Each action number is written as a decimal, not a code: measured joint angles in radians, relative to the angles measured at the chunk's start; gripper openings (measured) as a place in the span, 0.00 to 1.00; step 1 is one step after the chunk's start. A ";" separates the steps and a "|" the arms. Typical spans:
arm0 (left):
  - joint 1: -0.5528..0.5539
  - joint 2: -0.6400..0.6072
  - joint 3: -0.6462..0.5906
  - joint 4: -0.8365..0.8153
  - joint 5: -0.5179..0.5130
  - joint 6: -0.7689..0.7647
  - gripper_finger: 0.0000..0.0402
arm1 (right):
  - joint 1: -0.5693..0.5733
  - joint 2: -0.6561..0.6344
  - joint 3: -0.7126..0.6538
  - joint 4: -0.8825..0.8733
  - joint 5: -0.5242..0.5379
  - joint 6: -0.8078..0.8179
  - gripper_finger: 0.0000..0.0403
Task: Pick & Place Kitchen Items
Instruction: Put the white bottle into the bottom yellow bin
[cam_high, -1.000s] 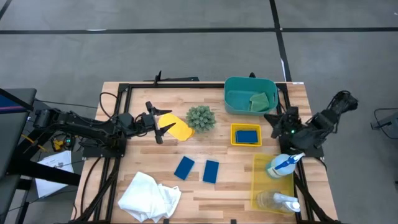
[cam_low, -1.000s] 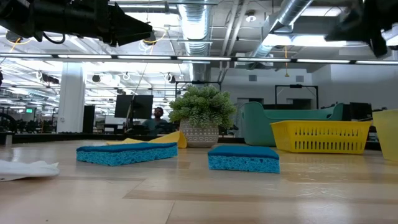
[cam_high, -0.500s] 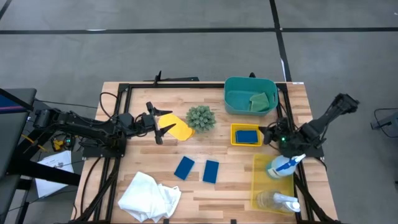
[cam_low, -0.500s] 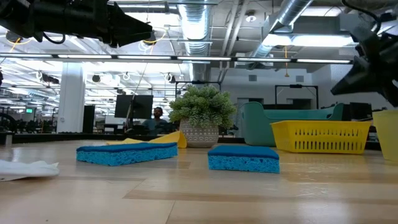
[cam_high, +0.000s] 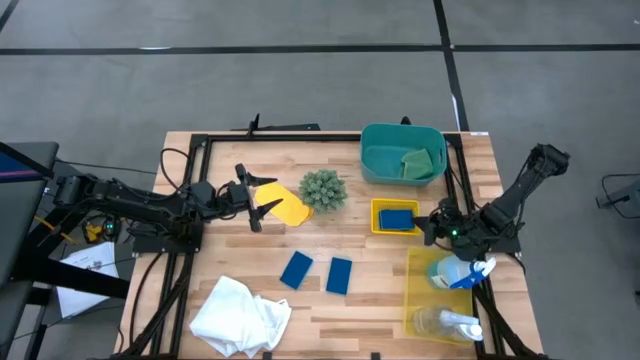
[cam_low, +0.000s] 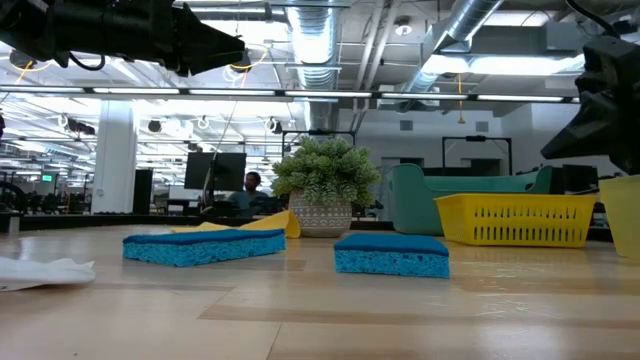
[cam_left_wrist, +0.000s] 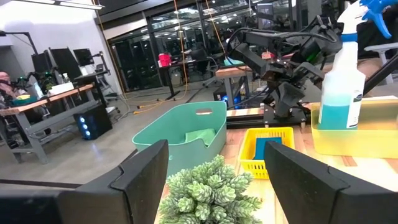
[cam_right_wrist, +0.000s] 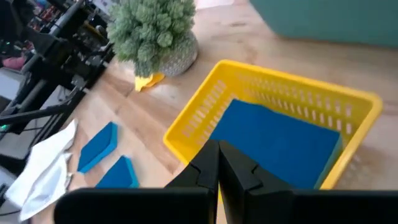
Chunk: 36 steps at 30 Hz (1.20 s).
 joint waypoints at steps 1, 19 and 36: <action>0.000 0.000 0.000 0.000 0.000 0.000 0.65 | -0.001 0.007 0.000 0.000 0.009 0.000 0.00; 0.000 0.000 0.000 0.000 0.019 0.000 0.65 | 0.078 -0.020 0.001 -0.030 -0.114 -0.097 0.00; 0.000 0.000 0.000 0.000 0.023 0.000 0.65 | 0.137 -0.020 0.006 0.024 -0.269 -0.078 0.00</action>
